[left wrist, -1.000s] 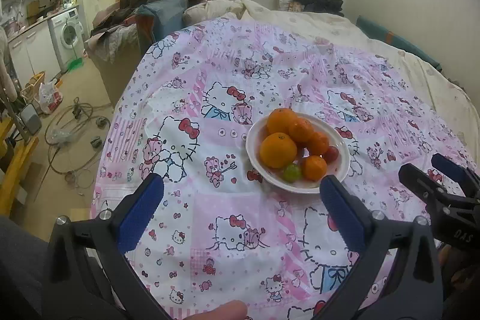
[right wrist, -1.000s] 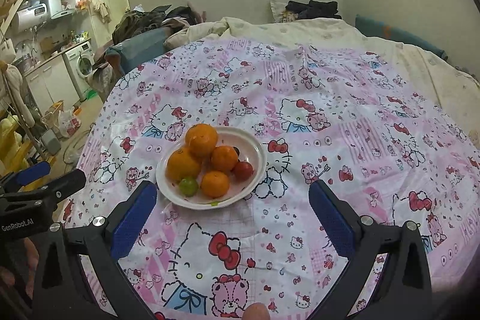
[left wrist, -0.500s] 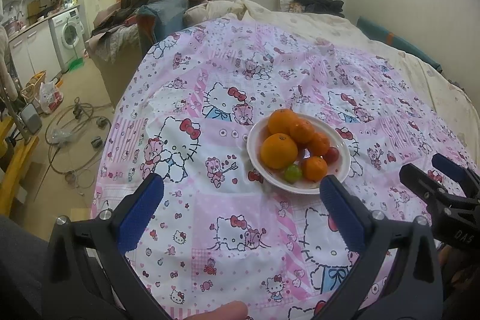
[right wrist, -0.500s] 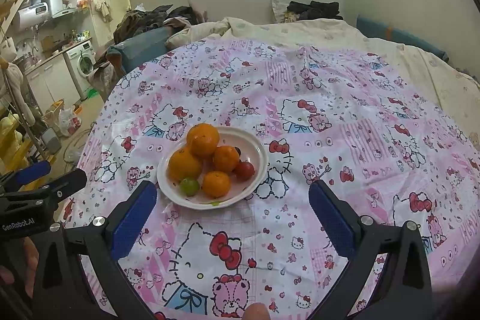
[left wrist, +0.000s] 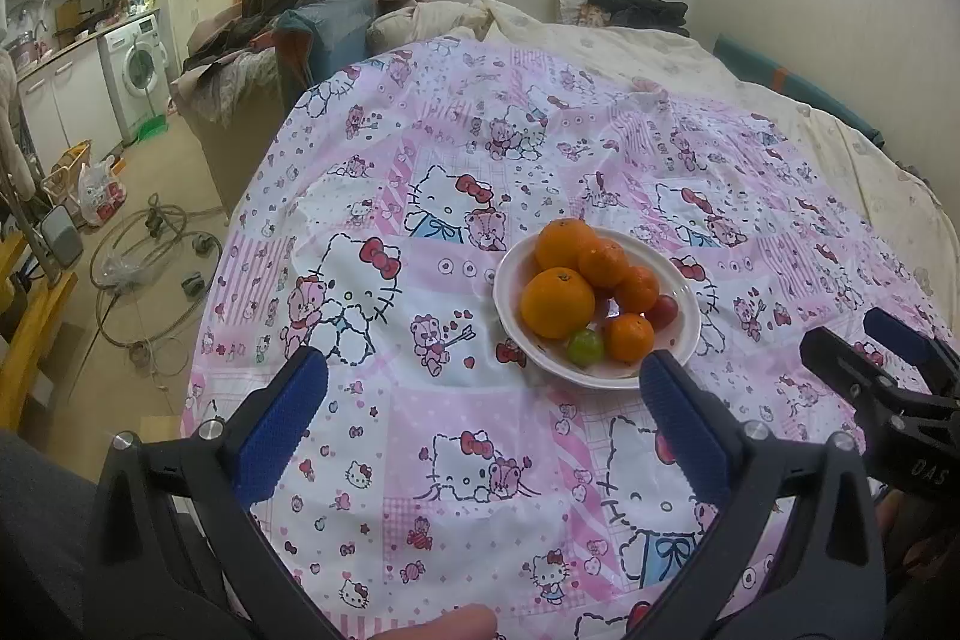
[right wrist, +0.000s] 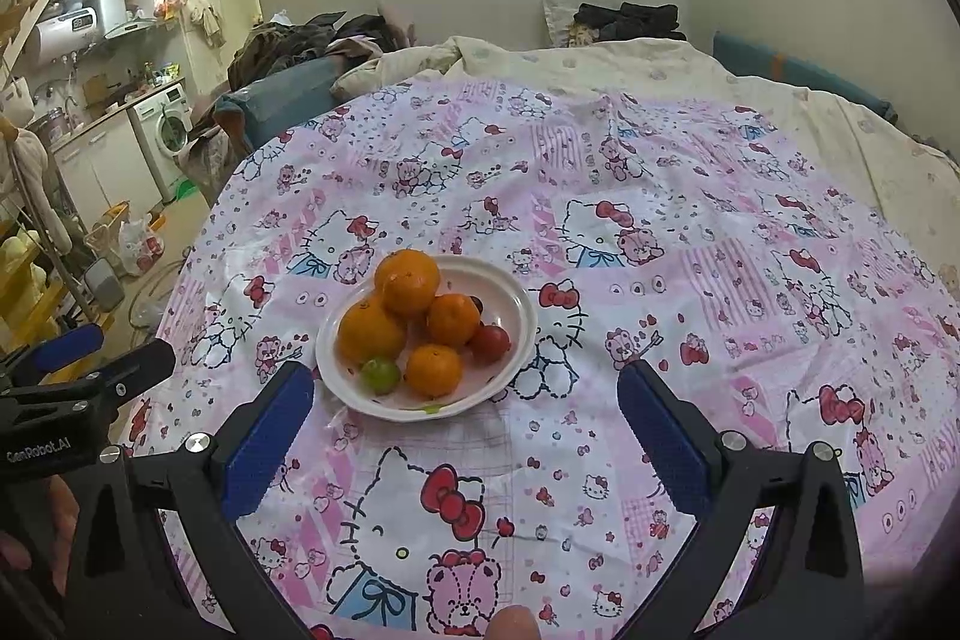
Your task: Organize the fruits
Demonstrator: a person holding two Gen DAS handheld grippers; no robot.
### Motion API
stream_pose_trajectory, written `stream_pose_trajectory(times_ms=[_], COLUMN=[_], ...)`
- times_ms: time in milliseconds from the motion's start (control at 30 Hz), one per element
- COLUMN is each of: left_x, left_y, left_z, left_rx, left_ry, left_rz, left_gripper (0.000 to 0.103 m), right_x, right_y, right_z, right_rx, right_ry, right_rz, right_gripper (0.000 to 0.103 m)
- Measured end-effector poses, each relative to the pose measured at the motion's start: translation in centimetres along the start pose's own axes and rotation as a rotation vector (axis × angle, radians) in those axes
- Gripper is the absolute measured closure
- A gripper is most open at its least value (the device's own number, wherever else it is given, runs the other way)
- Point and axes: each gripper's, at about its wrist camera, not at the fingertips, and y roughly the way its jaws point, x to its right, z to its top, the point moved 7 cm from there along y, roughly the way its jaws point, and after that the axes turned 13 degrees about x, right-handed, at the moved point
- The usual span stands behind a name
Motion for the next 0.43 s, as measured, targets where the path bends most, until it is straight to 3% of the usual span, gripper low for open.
stream_pose_trajectory(times_ms=[433], left_x=[0.29], left_y=[0.04], left_z=[-0.25], left_rx=[-0.01], left_ry=[-0.001], left_rz=[0.002], left_gripper=[0.0], right_x=[-0.07], right_y=[-0.06], right_z=[-0.03], right_rx=[0.0], right_ry=[0.001], right_rz=[0.0], right_gripper=[0.0])
